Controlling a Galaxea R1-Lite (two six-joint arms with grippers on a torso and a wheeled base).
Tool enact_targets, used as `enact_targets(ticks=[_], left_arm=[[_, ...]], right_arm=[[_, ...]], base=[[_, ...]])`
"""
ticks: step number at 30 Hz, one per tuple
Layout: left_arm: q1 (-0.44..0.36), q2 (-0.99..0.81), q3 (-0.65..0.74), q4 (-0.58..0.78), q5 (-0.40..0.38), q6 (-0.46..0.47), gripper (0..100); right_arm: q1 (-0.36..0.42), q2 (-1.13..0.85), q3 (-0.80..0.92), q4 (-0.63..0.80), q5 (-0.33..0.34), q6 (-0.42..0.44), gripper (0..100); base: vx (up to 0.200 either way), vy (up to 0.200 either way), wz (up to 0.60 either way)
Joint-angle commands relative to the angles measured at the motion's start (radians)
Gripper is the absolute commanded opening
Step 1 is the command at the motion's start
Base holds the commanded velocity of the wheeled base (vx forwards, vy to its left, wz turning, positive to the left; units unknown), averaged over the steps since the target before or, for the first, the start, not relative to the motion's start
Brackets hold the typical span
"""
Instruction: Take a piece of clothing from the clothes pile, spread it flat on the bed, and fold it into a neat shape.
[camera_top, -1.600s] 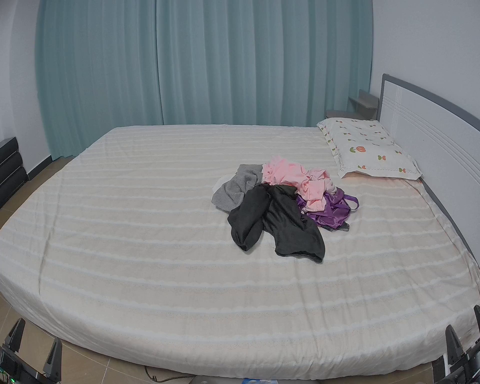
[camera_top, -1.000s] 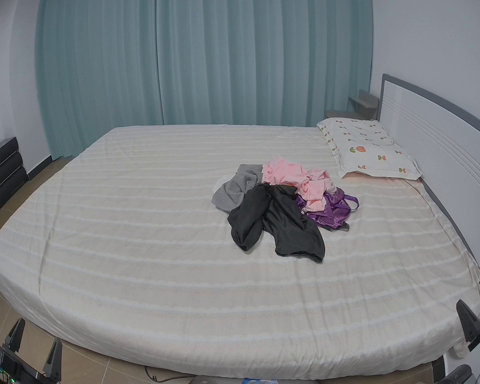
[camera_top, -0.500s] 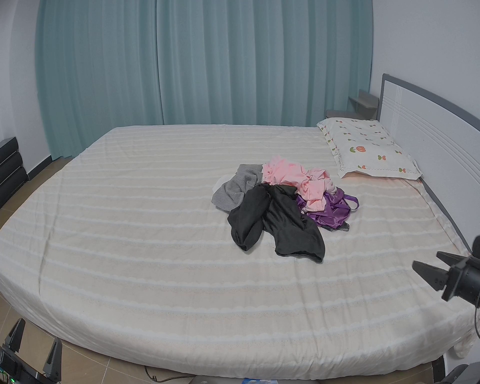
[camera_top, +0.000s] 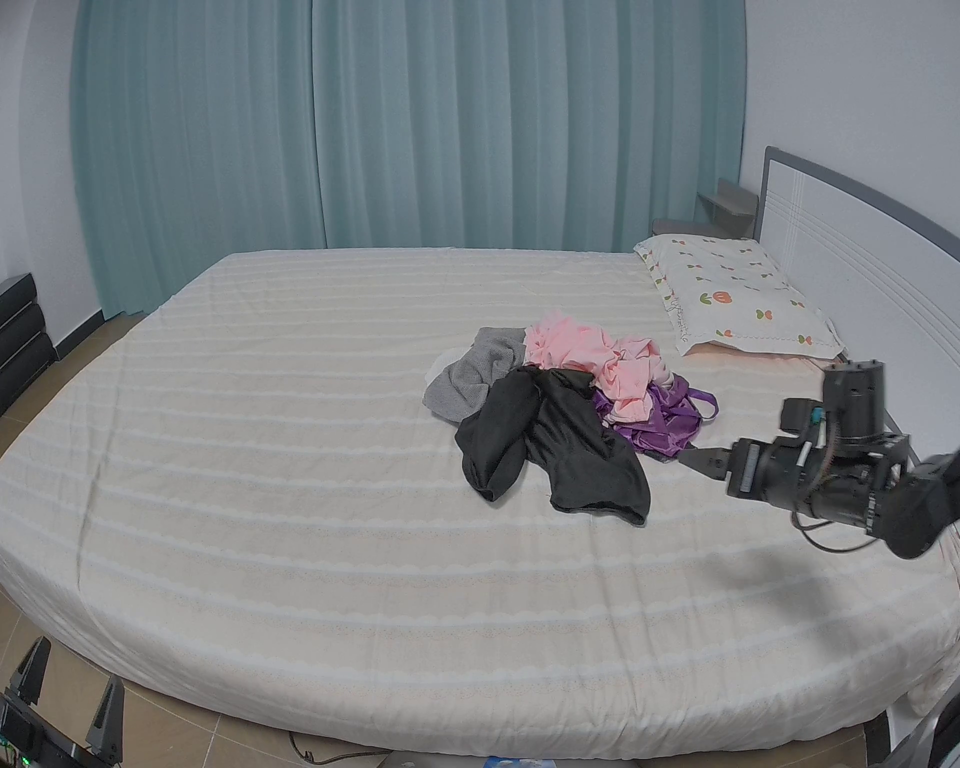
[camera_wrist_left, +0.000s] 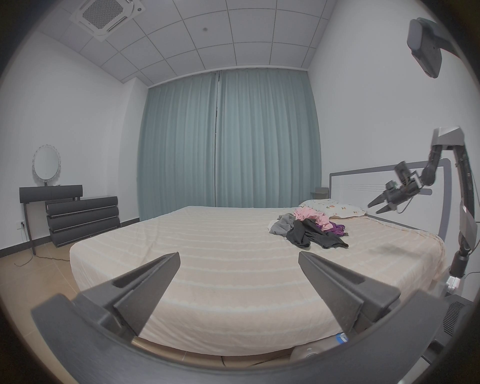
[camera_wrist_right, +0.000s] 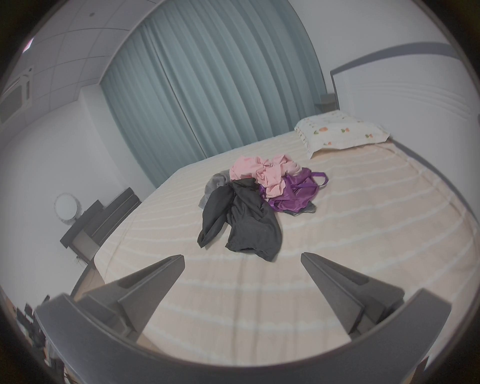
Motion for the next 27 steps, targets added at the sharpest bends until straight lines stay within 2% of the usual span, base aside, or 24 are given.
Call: enact_targets(ticks=[1,4,13,16,20,27], left_arm=[[0.0,-0.005,0.018,-0.001,0.0,0.002,100],[0.0,-0.005,0.018,-0.001,0.0,0.002,100],[0.0,-0.005,0.018,-0.001,0.0,0.002,100],[0.0,-0.005,0.018,-0.001,0.0,0.002,100],[0.0,-0.005,0.018,0.0,0.0,0.002,100],[0.0,-0.005,0.018,0.0,0.002,0.002,100]], right_arm=[[0.057,0.519,-0.366,-0.026,-0.057,0.148,100],[0.056,0.607,-0.44,-0.023,-0.075,0.18,100],[0.034,0.722,-0.587,0.072,-0.109,0.185,100],[0.022,0.739,-0.636,0.101,-0.14,0.183,100],[0.016,0.737,-0.657,0.149,-0.154,0.185,100],[0.024,0.771,-0.674,0.152,-0.16,0.186,100]], base=[[0.0,0.0,0.0],[0.0,0.0,0.0],[0.0,0.0,0.0],[0.0,0.0,0.0],[0.0,0.0,0.0],[0.0,0.0,0.0]])
